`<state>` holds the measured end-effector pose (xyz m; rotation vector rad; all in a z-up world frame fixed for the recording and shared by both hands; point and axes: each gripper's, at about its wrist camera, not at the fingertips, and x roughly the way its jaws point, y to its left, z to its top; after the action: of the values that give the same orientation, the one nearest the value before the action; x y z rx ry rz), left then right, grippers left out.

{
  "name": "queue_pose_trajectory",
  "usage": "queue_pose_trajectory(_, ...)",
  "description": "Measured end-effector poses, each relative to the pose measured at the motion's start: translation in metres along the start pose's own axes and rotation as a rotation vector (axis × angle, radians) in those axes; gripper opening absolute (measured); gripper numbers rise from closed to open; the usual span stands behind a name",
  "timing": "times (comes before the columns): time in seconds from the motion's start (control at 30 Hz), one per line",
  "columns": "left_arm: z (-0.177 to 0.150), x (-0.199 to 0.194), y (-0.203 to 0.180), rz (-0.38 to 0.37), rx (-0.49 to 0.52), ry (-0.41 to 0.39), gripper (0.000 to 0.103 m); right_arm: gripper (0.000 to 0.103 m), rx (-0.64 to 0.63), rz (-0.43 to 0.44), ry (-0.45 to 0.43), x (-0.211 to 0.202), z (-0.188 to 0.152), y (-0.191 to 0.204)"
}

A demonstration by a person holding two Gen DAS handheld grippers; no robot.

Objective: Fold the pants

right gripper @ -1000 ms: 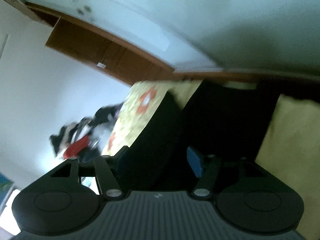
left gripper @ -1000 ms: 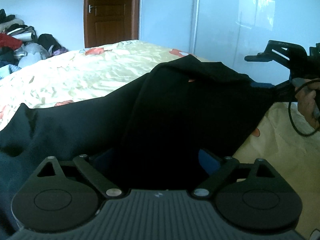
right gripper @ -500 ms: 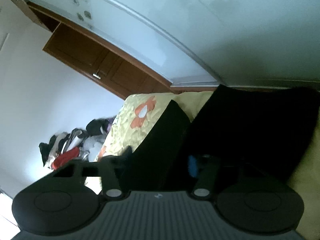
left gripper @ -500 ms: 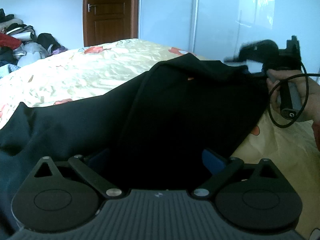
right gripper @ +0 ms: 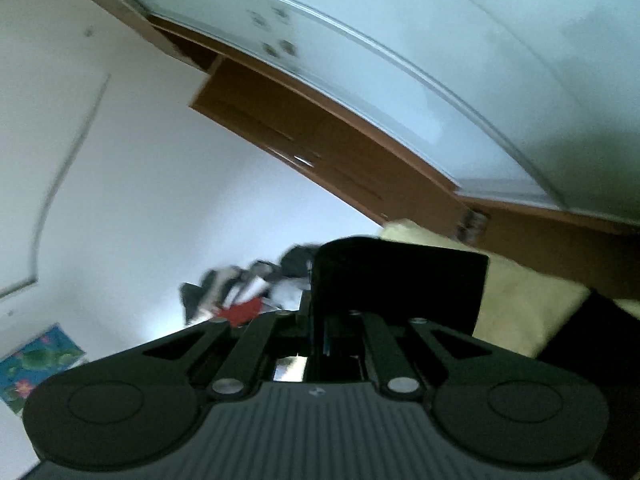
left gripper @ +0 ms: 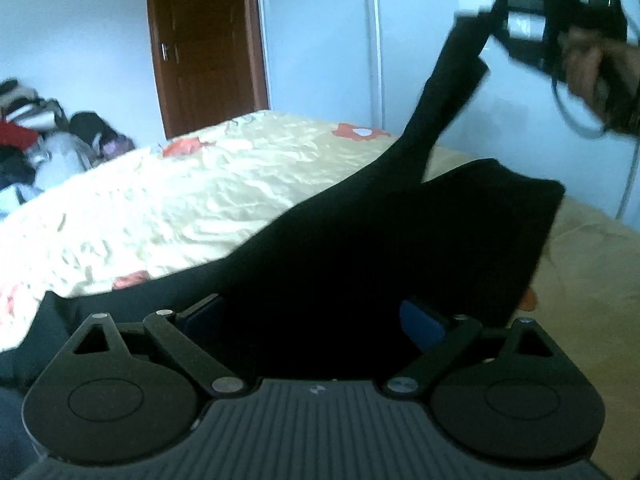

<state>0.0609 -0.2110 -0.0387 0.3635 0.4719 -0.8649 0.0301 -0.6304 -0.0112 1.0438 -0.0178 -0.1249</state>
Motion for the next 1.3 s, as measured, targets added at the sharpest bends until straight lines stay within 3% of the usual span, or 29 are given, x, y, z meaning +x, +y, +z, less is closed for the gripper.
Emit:
queue_pose_trajectory(0.07,-0.001,0.002,-0.003,0.011,0.023,-0.01,0.092,0.004,-0.015,0.03,-0.014,-0.004,0.008,0.01)
queue_pose_trajectory(0.13,-0.002,0.006,-0.007,0.007,0.05,-0.003,0.08,0.004,-0.026,0.05,-0.02,-0.008,0.012,0.016)
queue_pose_trajectory(0.2,-0.003,0.009,-0.007,-0.008,0.046,0.019,0.052,0.004,-0.027,0.056,-0.023,-0.009,0.014,0.018)
queue_pose_trajectory(0.33,-0.004,0.008,0.006,-0.088,-0.06,0.04,0.015,0.004,-0.005,0.039,-0.02,-0.006,0.013,0.012)
queue_pose_trajectory(0.43,0.002,0.003,0.016,-0.037,-0.109,0.016,0.012,0.004,0.03,0.018,0.016,0.005,0.014,0.004)
queue_pose_trajectory(0.53,0.018,-0.02,0.035,0.074,-0.195,-0.102,0.011,0.004,0.049,0.022,0.033,0.021,0.02,0.006)
queue_pose_trajectory(0.67,0.039,-0.059,0.047,0.176,-0.244,-0.302,0.011,0.004,-0.028,0.192,-0.112,0.002,0.033,0.026)
queue_pose_trajectory(0.73,0.04,-0.057,0.036,0.153,-0.181,-0.253,0.01,0.004,-0.07,0.183,-0.136,-0.011,0.033,0.023)
queue_pose_trajectory(0.8,0.03,-0.044,0.022,0.093,-0.138,-0.166,0.011,0.004,-0.078,0.051,-0.1,-0.019,0.028,0.002)
queue_pose_trajectory(0.97,-0.01,-0.008,-0.007,-0.047,-0.108,0.052,0.011,0.004,0.092,-0.211,-0.038,-0.048,0.009,-0.082)
queue_pose_trajectory(1.07,-0.016,-0.009,-0.009,-0.034,-0.072,0.047,0.011,0.004,0.105,-0.27,-0.01,-0.06,0.001,-0.102)
queue_pose_trajectory(1.3,-0.012,-0.015,-0.008,-0.041,-0.097,0.038,0.011,0.004,0.064,-0.276,0.002,-0.069,0.001,-0.098)
